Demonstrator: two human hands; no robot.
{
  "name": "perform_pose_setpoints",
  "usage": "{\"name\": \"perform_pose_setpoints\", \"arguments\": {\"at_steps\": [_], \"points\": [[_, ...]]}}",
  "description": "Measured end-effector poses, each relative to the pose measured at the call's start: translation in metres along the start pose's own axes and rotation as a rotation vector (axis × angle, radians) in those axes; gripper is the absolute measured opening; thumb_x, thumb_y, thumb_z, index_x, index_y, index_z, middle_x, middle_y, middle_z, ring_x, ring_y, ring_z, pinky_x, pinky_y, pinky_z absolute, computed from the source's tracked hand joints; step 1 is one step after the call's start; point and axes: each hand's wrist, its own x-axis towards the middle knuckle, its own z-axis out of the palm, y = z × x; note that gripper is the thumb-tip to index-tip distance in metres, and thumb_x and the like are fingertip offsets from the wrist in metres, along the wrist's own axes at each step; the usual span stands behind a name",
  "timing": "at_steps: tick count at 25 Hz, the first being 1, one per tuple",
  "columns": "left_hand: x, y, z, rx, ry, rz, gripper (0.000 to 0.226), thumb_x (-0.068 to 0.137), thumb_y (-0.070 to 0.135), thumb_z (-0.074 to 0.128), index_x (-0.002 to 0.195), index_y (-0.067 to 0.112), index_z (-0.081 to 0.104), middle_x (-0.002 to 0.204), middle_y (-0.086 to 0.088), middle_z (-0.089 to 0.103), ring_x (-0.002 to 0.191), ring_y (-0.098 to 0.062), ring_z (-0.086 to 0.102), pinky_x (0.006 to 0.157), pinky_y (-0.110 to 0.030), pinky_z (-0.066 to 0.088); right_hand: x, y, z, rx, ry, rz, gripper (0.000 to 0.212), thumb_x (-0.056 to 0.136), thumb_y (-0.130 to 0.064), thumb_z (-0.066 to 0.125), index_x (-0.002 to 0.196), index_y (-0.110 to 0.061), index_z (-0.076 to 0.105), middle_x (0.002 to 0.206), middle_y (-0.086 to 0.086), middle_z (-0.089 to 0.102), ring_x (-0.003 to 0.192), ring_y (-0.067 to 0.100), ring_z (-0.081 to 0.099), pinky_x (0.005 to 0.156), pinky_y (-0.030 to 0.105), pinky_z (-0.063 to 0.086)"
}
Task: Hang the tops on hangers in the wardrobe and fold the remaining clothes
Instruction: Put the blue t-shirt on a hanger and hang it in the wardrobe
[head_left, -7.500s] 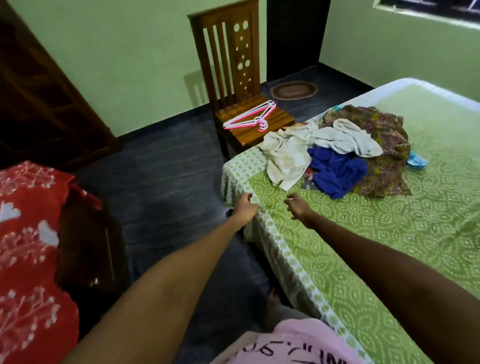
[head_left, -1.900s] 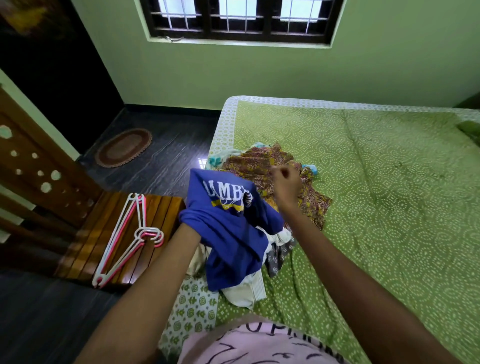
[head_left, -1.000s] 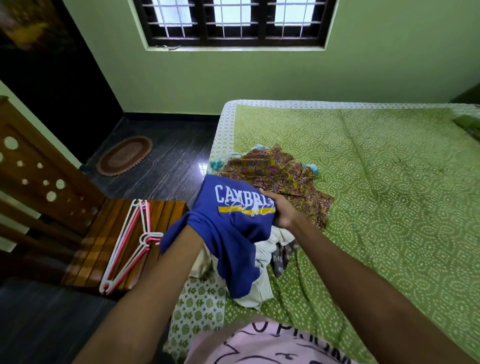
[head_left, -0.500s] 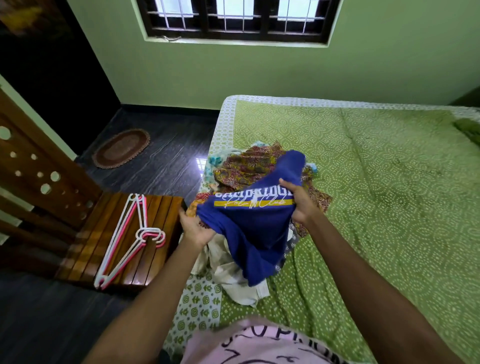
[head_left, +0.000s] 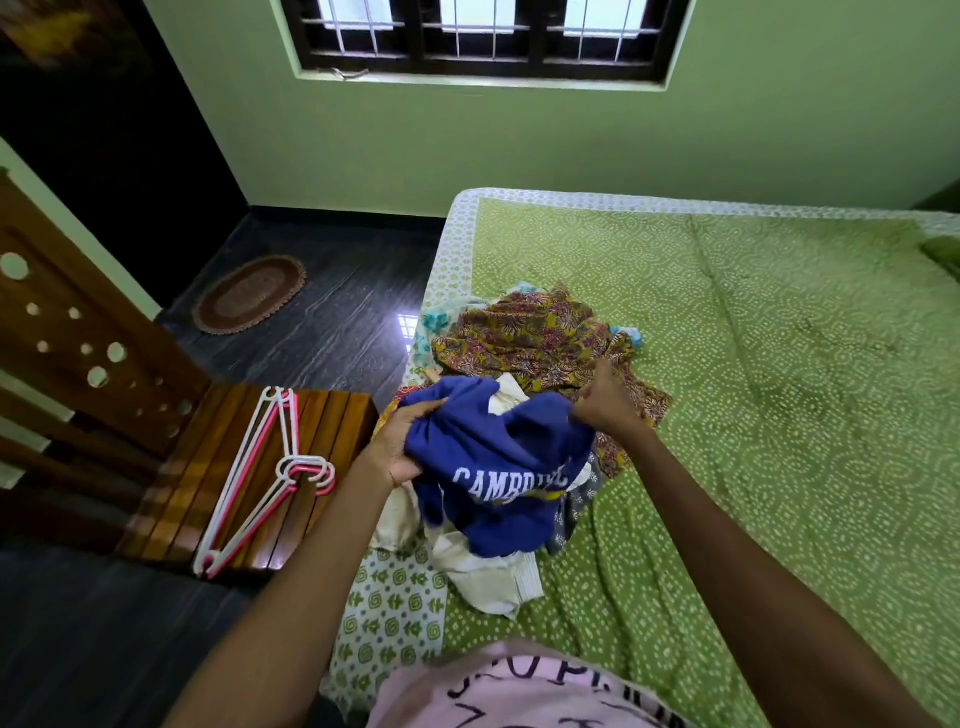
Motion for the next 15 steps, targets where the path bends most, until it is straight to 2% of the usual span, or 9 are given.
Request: {"name": "perform_pose_setpoints", "arguments": {"at_steps": [2, 3, 5, 7, 9, 11, 13, 14, 15], "points": [[0.004, 0.005, 0.012, 0.226, 0.062, -0.042, 0.007, 0.080, 0.009, 0.064, 0.084, 0.005, 0.067, 0.090, -0.012, 0.067, 0.081, -0.018, 0.066, 0.079, -0.028, 0.054, -0.007, -0.011, 0.003, -0.076, -0.280, -0.226, 0.093, 0.070, 0.005, 0.073, 0.145, -0.013, 0.020, 0.143, 0.013, 0.034, 0.132, 0.027, 0.034, 0.101, 0.036, 0.037], [0.007, 0.006, 0.018, 0.339, 0.092, -0.049, 0.006, 0.086, 0.008, 0.059, 0.085, 0.006, 0.065, 0.091, -0.009, 0.067, 0.084, -0.018, 0.064, 0.083, -0.029, 0.052, -0.012, -0.019, 0.009, 0.049, -0.485, -0.250, 0.095, 0.069, 0.008, 0.074, 0.144, -0.015, 0.021, 0.146, 0.008, 0.030, 0.134, 0.022, 0.031, 0.105, 0.034, 0.034], [0.011, 0.005, 0.034, 0.461, 0.133, 0.006, 0.005, 0.086, 0.006, 0.061, 0.083, 0.007, 0.064, 0.087, -0.005, 0.067, 0.082, -0.015, 0.063, 0.080, -0.028, 0.051, -0.024, -0.029, 0.026, 0.225, -0.757, -0.223, 0.077, 0.068, 0.015, 0.071, 0.132, -0.013, 0.039, 0.134, 0.005, 0.047, 0.120, 0.017, 0.049, 0.100, 0.031, 0.044], [0.017, 0.003, 0.041, 0.442, 0.180, 0.078, 0.006, 0.084, 0.006, 0.064, 0.090, 0.006, 0.064, 0.094, -0.007, 0.066, 0.085, -0.017, 0.063, 0.078, -0.030, 0.052, -0.029, -0.027, 0.042, 0.321, -0.701, -0.171, 0.049, 0.073, 0.011, 0.070, 0.116, -0.007, 0.056, 0.117, 0.011, 0.062, 0.098, 0.018, 0.061, 0.092, 0.031, 0.051], [0.026, 0.003, 0.026, 0.486, 0.384, 0.140, 0.029, 0.082, 0.016, 0.070, 0.106, 0.003, 0.061, 0.108, -0.011, 0.064, 0.099, -0.026, 0.062, 0.087, -0.038, 0.051, -0.024, -0.022, 0.048, 0.432, -0.463, -0.138, 0.027, 0.079, 0.002, 0.069, 0.105, 0.001, 0.064, 0.107, 0.019, 0.065, 0.084, 0.021, 0.063, 0.088, 0.037, 0.051], [0.025, 0.012, 0.002, 0.840, 0.519, -0.016, 0.046, 0.082, 0.031, 0.070, 0.116, 0.001, 0.059, 0.110, -0.016, 0.063, 0.100, -0.033, 0.062, 0.087, -0.042, 0.051, -0.015, -0.019, 0.042, 0.443, -0.259, -0.212, 0.016, 0.084, -0.001, 0.065, 0.098, 0.005, 0.065, 0.094, 0.017, 0.065, 0.076, 0.021, 0.058, 0.078, 0.036, 0.050], [0.012, 0.021, -0.011, 1.375, 0.413, -0.379, 0.052, 0.086, 0.039, 0.063, 0.118, -0.002, 0.056, 0.106, -0.020, 0.063, 0.087, -0.035, 0.061, 0.076, -0.041, 0.051, -0.012, -0.026, 0.033, 0.277, -0.213, -0.354, 0.010, 0.086, 0.001, 0.059, 0.094, -0.001, 0.065, 0.085, 0.009, 0.060, 0.072, 0.014, 0.053, 0.069, 0.021, 0.044], [0.008, 0.026, -0.008, 1.608, 0.344, -0.423, 0.052, 0.088, 0.036, 0.062, 0.121, -0.003, 0.054, 0.114, -0.020, 0.060, 0.091, -0.034, 0.060, 0.076, -0.037, 0.049, -0.013, -0.031, 0.029, 0.157, -0.251, -0.423, 0.011, 0.085, 0.002, 0.057, 0.089, -0.005, 0.064, 0.082, 0.006, 0.058, 0.070, 0.011, 0.051, 0.065, 0.016, 0.041], [0.012, 0.029, -0.003, 1.693, 0.289, -0.271, 0.053, 0.087, 0.029, 0.064, 0.128, -0.001, 0.049, 0.127, -0.018, 0.054, 0.105, -0.032, 0.056, 0.082, -0.033, 0.046, -0.015, -0.039, 0.028, 0.043, -0.317, -0.481, 0.012, 0.084, 0.004, 0.057, 0.084, -0.007, 0.063, 0.078, 0.005, 0.056, 0.066, 0.008, 0.049, 0.061, 0.015, 0.039]]}}
